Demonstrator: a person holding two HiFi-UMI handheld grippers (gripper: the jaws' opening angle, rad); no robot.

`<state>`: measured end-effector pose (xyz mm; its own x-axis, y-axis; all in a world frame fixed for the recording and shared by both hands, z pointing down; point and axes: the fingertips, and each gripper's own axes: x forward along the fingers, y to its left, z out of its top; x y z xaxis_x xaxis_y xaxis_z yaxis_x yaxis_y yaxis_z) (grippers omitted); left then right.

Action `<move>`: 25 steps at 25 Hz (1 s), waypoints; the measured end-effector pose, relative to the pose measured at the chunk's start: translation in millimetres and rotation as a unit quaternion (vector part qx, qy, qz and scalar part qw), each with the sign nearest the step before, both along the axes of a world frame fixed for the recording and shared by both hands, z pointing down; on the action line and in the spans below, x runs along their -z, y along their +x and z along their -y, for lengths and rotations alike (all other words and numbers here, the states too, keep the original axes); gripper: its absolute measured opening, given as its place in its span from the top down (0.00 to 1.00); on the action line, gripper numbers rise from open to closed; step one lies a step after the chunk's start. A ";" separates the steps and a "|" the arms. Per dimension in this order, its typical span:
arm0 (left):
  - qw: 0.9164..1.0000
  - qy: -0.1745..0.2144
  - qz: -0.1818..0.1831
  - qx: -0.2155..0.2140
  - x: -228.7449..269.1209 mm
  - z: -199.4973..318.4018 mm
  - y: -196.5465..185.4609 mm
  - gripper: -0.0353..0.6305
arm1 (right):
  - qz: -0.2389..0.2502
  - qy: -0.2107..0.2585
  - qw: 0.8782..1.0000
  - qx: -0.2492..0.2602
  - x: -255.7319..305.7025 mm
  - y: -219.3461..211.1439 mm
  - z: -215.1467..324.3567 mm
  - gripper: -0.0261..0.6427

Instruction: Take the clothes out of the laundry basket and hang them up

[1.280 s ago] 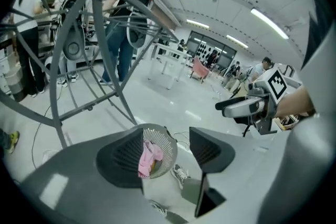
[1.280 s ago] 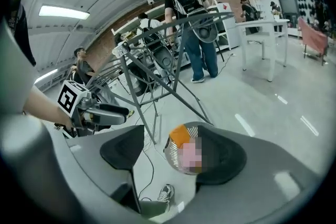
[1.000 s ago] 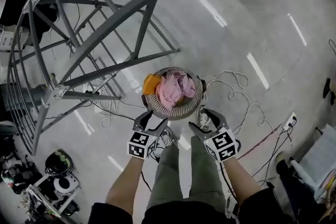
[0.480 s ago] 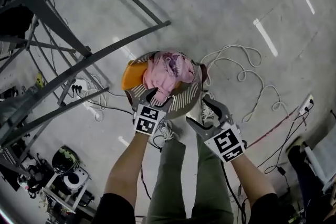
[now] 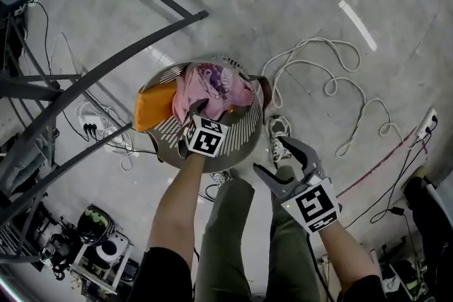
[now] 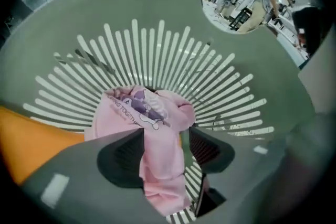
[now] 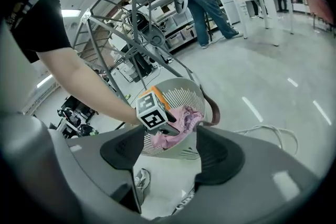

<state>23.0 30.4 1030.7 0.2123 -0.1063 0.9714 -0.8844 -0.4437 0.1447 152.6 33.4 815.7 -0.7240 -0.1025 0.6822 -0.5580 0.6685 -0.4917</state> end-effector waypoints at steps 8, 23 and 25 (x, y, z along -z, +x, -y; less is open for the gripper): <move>0.998 -0.038 0.042 0.012 -37.1 -12.4 -16.4 0.74 | -0.001 -0.006 1.000 -0.011 -11.0 -1.9 -2.1 0.50; 0.982 0.061 -0.119 0.134 133.0 9.0 -55.8 0.91 | -0.017 0.026 0.999 0.038 16.6 -41.0 -2.7 0.50; 0.977 0.078 -0.140 0.143 163.3 18.6 -61.9 0.91 | -0.022 0.026 0.998 0.043 19.0 -48.0 -4.0 0.50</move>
